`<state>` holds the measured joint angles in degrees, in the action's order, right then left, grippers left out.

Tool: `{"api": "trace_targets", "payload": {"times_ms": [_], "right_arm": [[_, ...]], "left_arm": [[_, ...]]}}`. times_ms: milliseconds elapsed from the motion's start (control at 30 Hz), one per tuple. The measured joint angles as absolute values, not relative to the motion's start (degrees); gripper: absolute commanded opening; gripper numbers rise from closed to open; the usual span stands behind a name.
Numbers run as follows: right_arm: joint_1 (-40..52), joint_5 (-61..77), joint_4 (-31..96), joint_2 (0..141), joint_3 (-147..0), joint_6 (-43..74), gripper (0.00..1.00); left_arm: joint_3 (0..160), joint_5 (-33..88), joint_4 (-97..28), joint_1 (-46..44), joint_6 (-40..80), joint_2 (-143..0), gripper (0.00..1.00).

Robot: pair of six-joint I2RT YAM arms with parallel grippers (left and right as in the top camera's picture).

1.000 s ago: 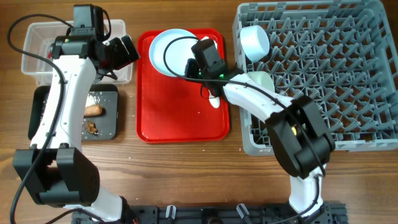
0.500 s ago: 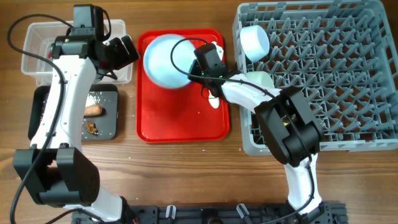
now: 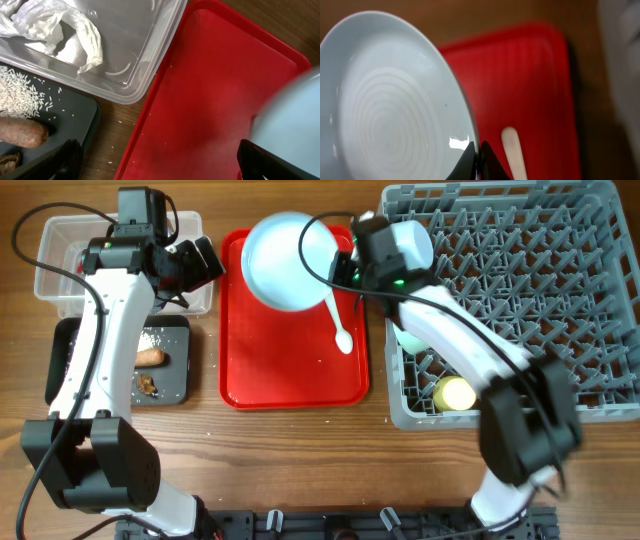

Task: Sort waste into correct bins and load items into the dishwasher rack
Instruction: 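Stand the light-blue plate upright in the rack with the right gripper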

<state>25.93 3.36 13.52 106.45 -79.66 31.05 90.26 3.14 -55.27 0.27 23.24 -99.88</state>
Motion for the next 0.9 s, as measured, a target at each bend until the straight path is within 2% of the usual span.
{"api": "trace_targets", "payload": {"times_ms": [100, 233, 333, 433, 533, 700, 900], "right_arm": [[26.1, -4.8, 16.8, 96.4, -79.7, 26.0, 0.04], [26.1, -30.8, 20.6, 92.4, -79.7, 21.3, 0.04], [26.0, -54.5, 20.6, 92.4, -79.7, 10.0, 0.05], [24.8, -66.4, 20.6, 92.4, -79.7, -1.0, 0.04], [21.8, -71.3, 20.6, 92.4, -79.7, -7.6, 0.04], [17.0, -69.2, 20.6, 92.7, -79.7, -23.0, 0.04], [16.7, -63.0, 20.6, 98.1, -79.7, -28.6, 0.04]], "left_arm": [[90.3, 3.2, -55.3, 0.3, 23.2, -99.9, 1.00], [90.3, 3.2, -55.3, 0.3, 23.2, -99.9, 1.00], [90.3, 3.1, -55.3, 0.3, 23.2, -99.9, 1.00], [90.3, 3.1, -55.3, 0.3, 23.2, -99.9, 1.00], [90.3, 3.1, -55.3, 0.3, 23.2, -99.9, 1.00], [90.3, 3.1, -55.3, 0.3, 23.2, -99.9, 1.00], [90.3, 3.2, -55.3, 0.3, 23.2, -99.9, 1.00]]}}
